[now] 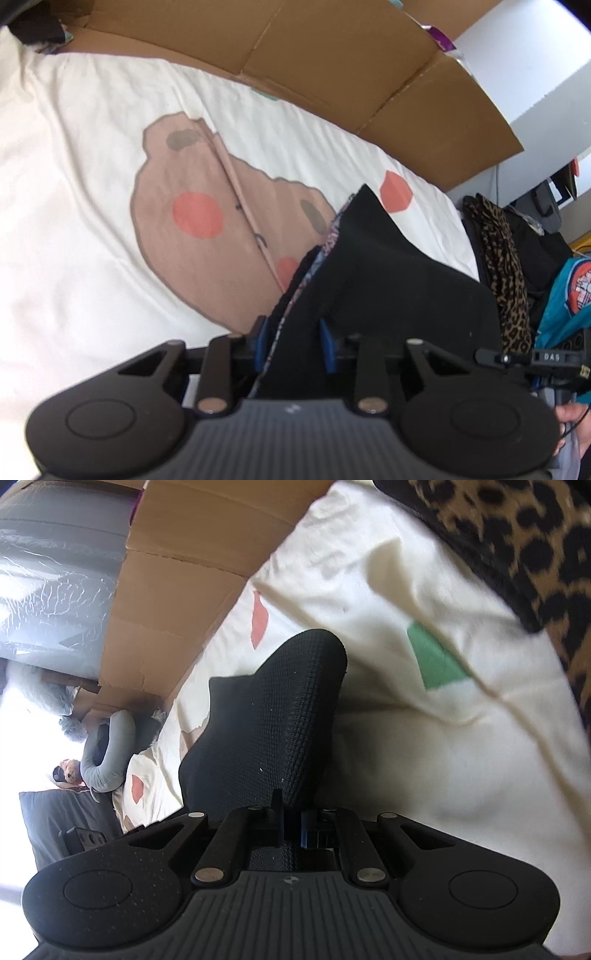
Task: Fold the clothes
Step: 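Grasp the bundle edge with both grippers and tuck it into the waistband, then grip the rolled black pants bundle with both grippers and lift it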
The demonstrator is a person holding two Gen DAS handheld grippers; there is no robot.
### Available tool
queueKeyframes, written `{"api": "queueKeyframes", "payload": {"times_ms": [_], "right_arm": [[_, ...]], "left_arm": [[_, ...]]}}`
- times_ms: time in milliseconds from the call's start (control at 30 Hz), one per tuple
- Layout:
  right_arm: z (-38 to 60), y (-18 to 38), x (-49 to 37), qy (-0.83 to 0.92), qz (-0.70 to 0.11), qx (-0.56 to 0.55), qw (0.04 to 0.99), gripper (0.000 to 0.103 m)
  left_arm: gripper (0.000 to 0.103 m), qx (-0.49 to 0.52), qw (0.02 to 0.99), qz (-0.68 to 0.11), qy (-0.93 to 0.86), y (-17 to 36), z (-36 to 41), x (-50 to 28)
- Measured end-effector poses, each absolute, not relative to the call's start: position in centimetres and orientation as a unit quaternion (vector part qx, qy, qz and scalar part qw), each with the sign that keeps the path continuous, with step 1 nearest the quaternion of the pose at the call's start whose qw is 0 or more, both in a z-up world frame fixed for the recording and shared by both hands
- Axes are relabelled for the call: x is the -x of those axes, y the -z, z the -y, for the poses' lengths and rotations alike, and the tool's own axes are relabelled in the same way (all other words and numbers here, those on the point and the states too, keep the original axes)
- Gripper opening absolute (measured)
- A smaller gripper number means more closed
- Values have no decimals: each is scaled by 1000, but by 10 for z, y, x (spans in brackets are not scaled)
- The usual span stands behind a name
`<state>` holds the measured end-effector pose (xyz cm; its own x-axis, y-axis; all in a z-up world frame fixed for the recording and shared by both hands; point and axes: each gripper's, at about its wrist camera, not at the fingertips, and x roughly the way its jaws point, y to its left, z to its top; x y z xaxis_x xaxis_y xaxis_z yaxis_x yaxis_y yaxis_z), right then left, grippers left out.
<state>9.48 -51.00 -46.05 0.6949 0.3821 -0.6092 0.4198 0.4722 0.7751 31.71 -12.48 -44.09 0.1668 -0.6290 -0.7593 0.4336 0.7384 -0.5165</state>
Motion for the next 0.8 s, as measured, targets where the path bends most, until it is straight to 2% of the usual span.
{"api": "queueKeyframes", "payload": {"times_ms": [267, 400, 467, 533, 567, 600, 767, 800], "right_arm": [[537, 450, -96, 35, -389, -495, 776, 6], [543, 457, -96, 37, -393, -492, 776, 6], [543, 460, -96, 38, -395, -494, 774, 6], [544, 462, -97, 36, -396, -496, 771, 6], [544, 462, -97, 36, -397, -498, 770, 6], [545, 463, -98, 35, -398, -500, 769, 7], [546, 467, -95, 36, -398, -505, 765, 11], [547, 468, -94, 36, -398, -507, 764, 18]], "left_arm": [[28, 92, 748, -554, 353, 438, 138, -296], [32, 79, 751, -552, 354, 435, 142, -299], [35, 78, 751, -551, 355, 433, 144, -302], [45, 82, 752, -549, 355, 431, 145, -306], [57, 84, 754, -547, 353, 431, 146, -308], [64, 86, 757, -545, 352, 431, 147, -310], [65, 115, 741, -548, 370, 437, 159, -321], [65, 118, 738, -550, 374, 439, 161, -323]]}}
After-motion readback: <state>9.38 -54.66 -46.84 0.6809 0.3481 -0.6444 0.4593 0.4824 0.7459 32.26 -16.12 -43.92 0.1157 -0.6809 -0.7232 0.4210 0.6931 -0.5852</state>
